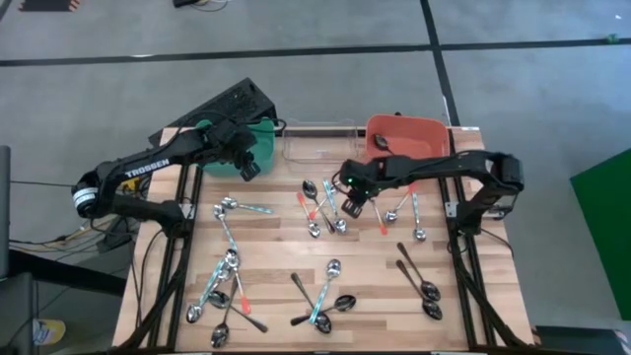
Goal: Sort silverware by color (type)
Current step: Put the blue spoon into the transparent bin
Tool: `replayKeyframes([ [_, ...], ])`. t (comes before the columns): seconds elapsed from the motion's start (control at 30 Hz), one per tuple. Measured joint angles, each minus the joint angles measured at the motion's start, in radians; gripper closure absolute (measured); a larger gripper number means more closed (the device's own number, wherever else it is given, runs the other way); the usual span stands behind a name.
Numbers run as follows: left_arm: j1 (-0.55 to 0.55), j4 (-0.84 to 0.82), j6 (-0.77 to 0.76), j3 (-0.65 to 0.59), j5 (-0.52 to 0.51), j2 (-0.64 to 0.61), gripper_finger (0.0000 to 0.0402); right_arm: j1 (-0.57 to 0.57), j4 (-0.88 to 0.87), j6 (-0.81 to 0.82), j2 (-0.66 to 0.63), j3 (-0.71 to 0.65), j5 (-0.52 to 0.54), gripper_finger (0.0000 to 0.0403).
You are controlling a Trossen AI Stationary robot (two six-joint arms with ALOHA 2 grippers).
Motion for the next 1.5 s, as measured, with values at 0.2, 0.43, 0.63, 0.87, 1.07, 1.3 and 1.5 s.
replayKeyframes([
  [0.2,-0.006,0.007,-0.019,0.000,0.002,0.000,0.0290,0.009,0.000,-0.001,0.029,0.001,0.000,0.0289],
  [0.43,-0.027,0.006,-0.070,0.000,0.010,0.000,0.0290,0.005,0.005,0.014,0.018,0.001,-0.003,0.0289],
  [0.63,-0.053,-0.002,-0.113,0.000,0.010,0.000,0.0290,-0.020,0.015,0.013,0.018,0.019,-0.087,0.0292],
  [0.87,-0.069,-0.001,-0.128,0.000,0.009,0.000,0.0290,-0.017,0.014,-0.093,0.017,0.020,-0.079,0.0285],
  [1.07,-0.069,-0.008,-0.126,0.000,0.009,0.000,0.0290,-0.019,0.016,-0.091,0.017,0.020,-0.075,0.0239],
  [1.3,-0.070,-0.018,-0.074,0.000,0.008,0.000,0.0290,-0.010,0.104,0.093,0.032,0.020,-0.076,0.0193],
  [1.5,-0.070,-0.018,-0.008,0.000,-0.004,0.000,0.0290,0.004,0.217,0.199,0.053,0.020,-0.076,0.0196],
])
